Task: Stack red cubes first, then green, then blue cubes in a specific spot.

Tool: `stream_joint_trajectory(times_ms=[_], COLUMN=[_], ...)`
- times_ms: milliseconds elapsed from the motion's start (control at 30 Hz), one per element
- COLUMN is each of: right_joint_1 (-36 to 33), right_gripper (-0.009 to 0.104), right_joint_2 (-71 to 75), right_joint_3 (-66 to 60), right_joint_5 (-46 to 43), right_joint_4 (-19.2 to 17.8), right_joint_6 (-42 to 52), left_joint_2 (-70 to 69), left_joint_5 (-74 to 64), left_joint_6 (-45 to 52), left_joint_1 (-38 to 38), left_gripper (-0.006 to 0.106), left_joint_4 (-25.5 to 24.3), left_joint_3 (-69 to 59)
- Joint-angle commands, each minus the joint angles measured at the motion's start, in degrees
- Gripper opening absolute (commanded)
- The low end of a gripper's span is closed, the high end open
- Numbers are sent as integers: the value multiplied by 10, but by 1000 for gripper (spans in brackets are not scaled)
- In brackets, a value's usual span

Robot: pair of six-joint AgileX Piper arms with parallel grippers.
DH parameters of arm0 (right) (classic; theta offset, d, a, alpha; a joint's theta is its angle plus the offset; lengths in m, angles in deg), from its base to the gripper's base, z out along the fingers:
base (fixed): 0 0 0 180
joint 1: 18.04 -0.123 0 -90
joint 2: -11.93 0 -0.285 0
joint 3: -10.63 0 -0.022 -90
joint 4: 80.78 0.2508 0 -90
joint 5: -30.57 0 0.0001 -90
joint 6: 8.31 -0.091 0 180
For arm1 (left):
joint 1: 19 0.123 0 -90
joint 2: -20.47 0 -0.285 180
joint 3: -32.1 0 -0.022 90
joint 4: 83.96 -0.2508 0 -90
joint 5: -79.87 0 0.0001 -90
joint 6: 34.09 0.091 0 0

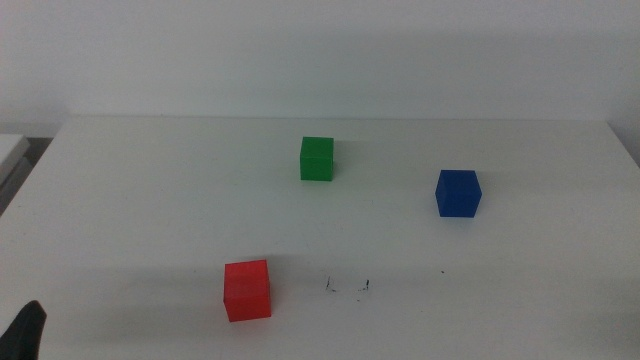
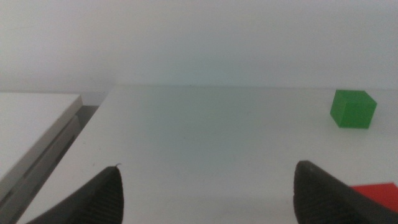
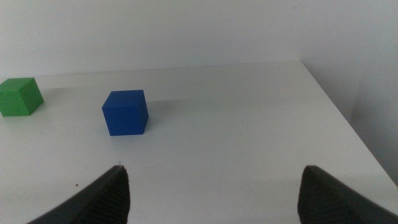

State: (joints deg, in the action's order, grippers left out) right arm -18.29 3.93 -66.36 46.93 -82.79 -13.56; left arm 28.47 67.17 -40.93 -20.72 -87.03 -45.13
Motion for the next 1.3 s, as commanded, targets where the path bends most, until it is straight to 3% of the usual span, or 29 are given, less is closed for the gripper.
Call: stream_joint_trajectory(times_ms=[0, 133, 267, 467, 633, 800, 933, 1100, 1267], right_joint_1=[3, 3, 3, 3, 3, 3, 3, 3, 3], right_gripper=[93, 93, 93, 93, 93, 93, 93, 93, 93], right_joint_2=[2, 2, 2, 2, 2, 2, 2, 2, 2], right_joint_3=[-2, -2, -2, -2, -2, -2, -2, -2, -2], right_joint_5=[-1, -1, -1, -1, -1, -1, -1, -1, -1], right_joint_4=[-3, -3, -3, -3, -3, -3, -3, -3, -3], right_joint_6=[1, 1, 1, 1, 1, 1, 1, 1, 1], left_joint_2=[23, 166, 325, 543, 676, 779, 841, 913, 959], left_joint_5=[-14, -173, -247, -287, -290, -333, -333, -374, -352], left_joint_6=[0, 13, 51, 56, -34, -207, -273, -349, -358], left_joint_1=[1, 1, -1, -18, -104, -220, -283, -316, -321], left_gripper=[94, 94, 94, 94, 94, 94, 94, 94, 94], left_joint_4=[-1, 41, 79, 173, 133, 51, -4, -7, -10], left_joint_3=[24, 164, 286, 398, 460, 522, 564, 620, 631])
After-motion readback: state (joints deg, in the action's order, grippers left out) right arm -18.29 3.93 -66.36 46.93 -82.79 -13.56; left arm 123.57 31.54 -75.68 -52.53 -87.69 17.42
